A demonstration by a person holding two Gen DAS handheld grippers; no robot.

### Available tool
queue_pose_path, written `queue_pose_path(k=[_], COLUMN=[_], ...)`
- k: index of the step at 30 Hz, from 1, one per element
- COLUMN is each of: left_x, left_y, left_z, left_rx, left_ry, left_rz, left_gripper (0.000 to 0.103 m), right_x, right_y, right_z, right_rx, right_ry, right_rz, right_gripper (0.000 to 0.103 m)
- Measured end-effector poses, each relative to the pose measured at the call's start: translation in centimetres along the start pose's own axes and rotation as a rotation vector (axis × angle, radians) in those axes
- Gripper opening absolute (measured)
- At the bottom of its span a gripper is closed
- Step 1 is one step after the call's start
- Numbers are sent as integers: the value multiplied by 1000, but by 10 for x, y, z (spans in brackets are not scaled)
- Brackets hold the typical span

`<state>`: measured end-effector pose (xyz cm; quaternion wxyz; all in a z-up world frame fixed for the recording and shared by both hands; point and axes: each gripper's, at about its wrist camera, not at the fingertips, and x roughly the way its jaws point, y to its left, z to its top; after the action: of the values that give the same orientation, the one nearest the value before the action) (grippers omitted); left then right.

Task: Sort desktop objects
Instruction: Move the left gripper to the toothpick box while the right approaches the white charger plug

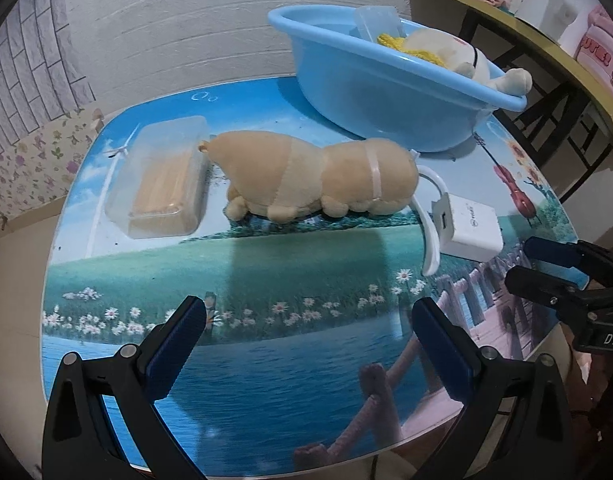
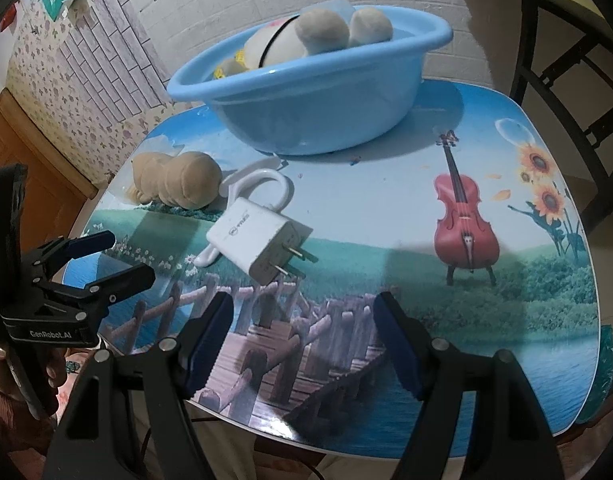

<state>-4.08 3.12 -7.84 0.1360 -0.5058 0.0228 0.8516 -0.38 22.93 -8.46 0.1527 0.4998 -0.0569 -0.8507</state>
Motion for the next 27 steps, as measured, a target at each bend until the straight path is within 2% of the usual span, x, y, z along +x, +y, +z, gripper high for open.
queue_pose_path(k=[9, 20, 27], left_x=[-3, -1, -12], left_y=[-2, -1, 29], left_z=[-1, -1, 3], left_rx=[2, 8, -29], left_ry=[-24, -23, -60], left_rz=[-32, -17, 27], left_gripper=[103, 103, 103], right_x=[-4, -6, -6], right_y=[-7, -4, 11], right_z=[-4, -4, 6], right_rx=[2, -2, -76], right_ry=[-17, -33, -77], right_rz=[-14, 9, 12], right_gripper=[73, 73, 73])
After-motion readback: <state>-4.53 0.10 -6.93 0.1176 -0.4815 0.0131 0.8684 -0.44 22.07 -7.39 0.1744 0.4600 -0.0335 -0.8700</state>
